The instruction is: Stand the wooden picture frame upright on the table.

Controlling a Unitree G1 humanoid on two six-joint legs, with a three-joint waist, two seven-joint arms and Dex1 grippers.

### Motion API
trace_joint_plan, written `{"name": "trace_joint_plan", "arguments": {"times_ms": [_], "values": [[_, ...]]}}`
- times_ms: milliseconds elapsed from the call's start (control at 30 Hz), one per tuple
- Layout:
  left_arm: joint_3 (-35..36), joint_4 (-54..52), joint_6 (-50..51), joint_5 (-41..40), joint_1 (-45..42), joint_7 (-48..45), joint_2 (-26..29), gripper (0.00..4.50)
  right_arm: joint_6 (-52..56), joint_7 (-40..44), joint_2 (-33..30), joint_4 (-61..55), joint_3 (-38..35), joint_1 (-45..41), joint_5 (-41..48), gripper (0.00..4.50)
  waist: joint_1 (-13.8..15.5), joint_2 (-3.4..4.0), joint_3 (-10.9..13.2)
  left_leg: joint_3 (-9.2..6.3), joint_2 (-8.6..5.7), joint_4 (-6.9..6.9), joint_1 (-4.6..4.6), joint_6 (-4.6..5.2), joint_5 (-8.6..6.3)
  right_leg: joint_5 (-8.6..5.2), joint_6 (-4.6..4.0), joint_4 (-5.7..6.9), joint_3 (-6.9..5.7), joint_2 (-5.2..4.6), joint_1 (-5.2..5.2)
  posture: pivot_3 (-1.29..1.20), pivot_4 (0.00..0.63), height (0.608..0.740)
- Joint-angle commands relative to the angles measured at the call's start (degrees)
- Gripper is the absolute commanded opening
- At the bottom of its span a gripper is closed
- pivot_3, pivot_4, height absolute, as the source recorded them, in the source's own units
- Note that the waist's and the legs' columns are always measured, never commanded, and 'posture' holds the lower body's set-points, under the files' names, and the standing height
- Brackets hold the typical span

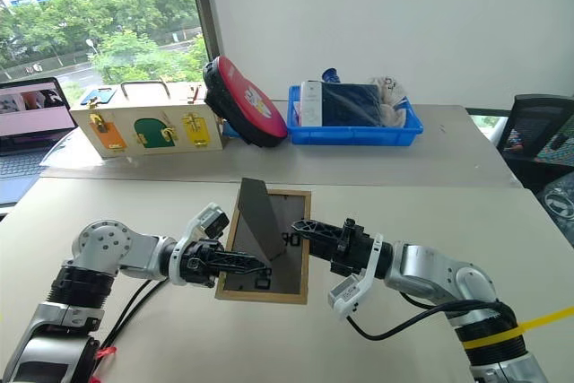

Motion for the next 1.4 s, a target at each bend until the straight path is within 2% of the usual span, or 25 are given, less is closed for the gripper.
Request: {"name": "trace_joint_plan", "arguments": {"times_ms": [33,67,200,233,267,333,400,500,667,733,767,867,933,1000,1100,1400], "values": [[1.2,-4.53,0.17,-0.92,-0.54,-1.18,0.51,2.1,0.74,-0.89,-0.82,-0.07,-0.4,-1.55,2.3,1.3,0.0,0.0,0.0,0.0,0.0,0.01,0.0,0.0,0.0,0.0,0.0,0.0,0.0,0.0,0.0,0.0,0.15,0.735],[1.56,-5.44,0.16,-0.68,-0.19,-1.82,0.66,2.26,0.88,-0.94,-0.97,0.15,-0.44,-1.74,2.71,1.29,0.0,0.0,0.0,-0.01,0.01,0.0,0.0,0.0,0.0,0.0,0.0,0.0,-0.02,0.01,0.01,0.0,0.15,0.735],[3.69,-7.57,-1.55,0.15,1.22,-3.05,1.15,3.71,1.14,-1.12,-1.69,0.93,-1.16,-2.61,5.22,1.19,0.0,0.0,0.0,-0.02,-0.01,0.01,0.0,0.0,0.0,0.0,0.0,0.0,-0.02,-0.01,0.03,0.0,0.15,0.735],[3.92,-7.84,-1.82,0.44,1.4,-3.23,1.27,3.85,1.14,-1.21,-1.85,1.04,-1.28,-2.76,5.55,1.19,-0.01,0.0,0.0,-0.02,-0.01,0.01,0.0,0.0,0.0,0.0,0.0,0.0,-0.02,-0.01,0.03,0.0,0.15,0.735],[3.9,-8.7,-2.68,1.06,1.89,-3.85,1.72,4.45,1.19,-1.26,-2.05,1.19,-1.38,-2.88,5.96,1.19,-0.08,0.0,0.0,-0.03,0.0,0.01,0.0,0.0,0.01,0.0,0.0,0.01,-0.02,0.0,0.02,0.0,0.15,0.735],[1.23,-12.73,-10.56,7.6,5.75,-9.29,7.06,4.5,2.17,0.11,-3.11,3.69,-1.77,-3.82,10.69,1.19,-0.37,0.0,0.0,-0.03,0.0,0.0,0.01,0.0,0.01,0.0,-0.01,0.01,-0.02,0.0,0.03,0.0,0.15,0.735],[0.04,-14.68,-24.1,16.6,10.23,-15.45,11.56,4.5,2.68,1.73,-4.66,7.36,-2.06,-5.51,15.43,1.19,-0.65,0.0,0.0,-0.02,0.01,-0.04,0.03,-0.01,0.01,0.0,-0.03,0.01,-0.01,0.0,0.02,0.0,0.15,0.735],[2.39,-15.67,-41.95,24.4,15.84,-25.66,15.11,4.5,4.41,5.07,-5.84,11.77,-1.8,-8.41,22.56,1.19,-0.67,0.11,0.07,0.01,0.02,-0.1,0.16,-0.03,0.02,0.0,-0.11,-0.02,0.01,-0.01,0.09,0.0,0.15,0.735],[6.12,-12.15,-50.83,27.9,17.03,-28.77,14.83,4.5,16.19,22.64,-4.79,14.9,1.09,-12.28,47.11,1.19,-0.07,0.1,0.12,0.0,0.03,-0.07,0.14,0.0,0.03,-0.01,-0.14,-0.02,-0.03,-0.01,0.15,0.0,0.15,0.735],[7.3,-12.58,-55.28,29.58,17.58,-28.59,13.54,4.5,34.89,34.93,-2.99,11.37,1.85,-14.01,63.42,1.19,-0.11,0.1,0.12,0.0,0.04,-0.07,0.14,0.03,0.01,-0.01,-0.13,-0.09,-0.04,-0.01,0.2,0.0,0.15,0.735],[7.56,-12.84,-57.0,30.74,17.75,-27.42,12.8,4.5,47.58,39.05,-2.25,9.45,1.76,-15.55,71.72,1.19,-0.17,0.11,0.12,0.0,0.04,-0.07,0.14,0.05,0.0,-0.01,-0.13,-0.1,-0.04,-0.01,0.21,0.0,0.15,0.735],[7.42,-12.1,-56.88,32.26,16.98,-24.04,10.88,4.5,76.03,41.75,-0.44,7.65,-1.28,-20.46,89.35,1.19,-0.32,0.2,0.19,-0.02,0.08,-0.04,0.14,0.06,0.01,-0.01,-0.14,0.01,-0.05,0.02,0.2,0.0,0.15,0.735],[7.48,-12.47,-58.13,33.12,16.88,-23.59,9.96,4.5,90.77,44.91,-1.59,6.74,-1.76,-22.5,97.29,1.18,-0.19,0.22,0.26,-0.04,0.1,-0.04,0.14,0.06,0.01,-0.01,-0.14,0.1,-0.07,0.05,0.15,0.0,0.15,0.735],[7.71,-13.05,-58.3,33.13,16.91,-23.53,9.48,4.5,100.1,51.16,-4.21,4.94,1.39,-23.85,99.01,1.18,-0.06,0.26,0.31,-0.07,0.11,-0.06,0.1,0.06,0.01,-0.03,-0.16,0.12,-0.13,0.06,0.09,0.0,0.15,0.735],[7.87,-13.28,-58.3,33.11,16.84,-23.28,8.99,4.5,105.9,52.71,-3.65,5.83,3.68,-26.33,97.11,1.18,-0.03,0.26,0.31,-0.09,0.12,-0.07,0.05,0.12,-0.02,-0.05,-0.19,0.07,-0.23,0.05,0.02,0.0,0.15,0.735],[7.92,-12.76,-59.36,34.29,17.15,-23.26,8.58,4.5,96.74,63.43,0.86,15.78,7.02,-29.56,84.65,1.18,-0.05,0.24,0.34,-0.09,0.12,-0.03,-0.04,0.1,-0.02,-0.06,-0.17,0.05,-0.28,0.05,-0.05,0.0,0.15,0.735]]}}
